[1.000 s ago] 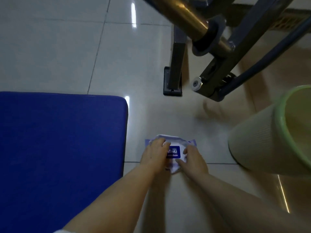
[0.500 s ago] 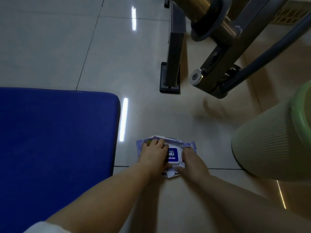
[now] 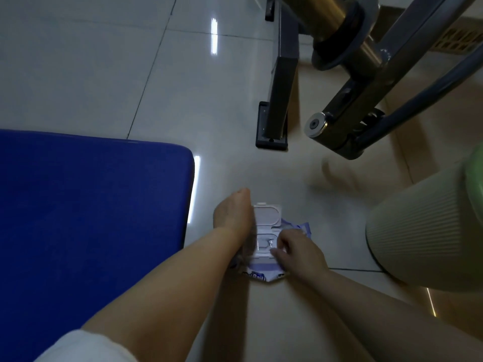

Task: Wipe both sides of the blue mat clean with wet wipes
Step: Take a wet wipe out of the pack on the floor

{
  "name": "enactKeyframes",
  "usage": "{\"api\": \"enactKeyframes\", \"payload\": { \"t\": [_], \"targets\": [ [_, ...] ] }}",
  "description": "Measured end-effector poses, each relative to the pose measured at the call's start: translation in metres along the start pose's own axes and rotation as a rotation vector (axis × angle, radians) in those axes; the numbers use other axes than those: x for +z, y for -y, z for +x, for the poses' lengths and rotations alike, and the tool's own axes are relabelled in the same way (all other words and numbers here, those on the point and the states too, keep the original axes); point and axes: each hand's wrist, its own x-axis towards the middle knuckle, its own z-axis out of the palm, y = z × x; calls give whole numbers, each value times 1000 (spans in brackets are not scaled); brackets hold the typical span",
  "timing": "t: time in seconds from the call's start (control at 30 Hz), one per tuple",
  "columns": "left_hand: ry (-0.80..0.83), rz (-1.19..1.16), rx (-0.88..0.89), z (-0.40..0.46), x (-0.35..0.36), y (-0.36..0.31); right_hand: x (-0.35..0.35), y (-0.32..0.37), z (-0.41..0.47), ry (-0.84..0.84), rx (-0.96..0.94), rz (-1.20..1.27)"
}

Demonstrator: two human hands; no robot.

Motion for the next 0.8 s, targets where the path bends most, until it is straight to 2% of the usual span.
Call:
{"api": "enactKeyframes", "payload": {
  "t": [0.07, 0.2, 0.3, 0.47, 0.6, 0.67, 0.8],
  "targets": [
    [15, 3, 59, -6, 5, 3, 0, 7, 4, -52, -28, 37],
    [43, 27, 318, -33, 23, 16, 8, 12, 8, -20, 65, 47],
    [87, 75, 407, -45, 36, 16, 9, 14, 8, 14, 64, -6],
    [57, 115, 365, -44, 49, 12, 4, 29, 19, -11, 118, -1],
    [-8, -34, 252, -45, 55, 16, 2, 28, 26, 77, 143, 308],
    [-86, -124, 197, -49, 54, 21, -3, 22, 24, 5, 155, 380],
    [-81, -202, 66, -60, 49, 27, 4, 17, 15, -45, -12, 98]
  ]
}}
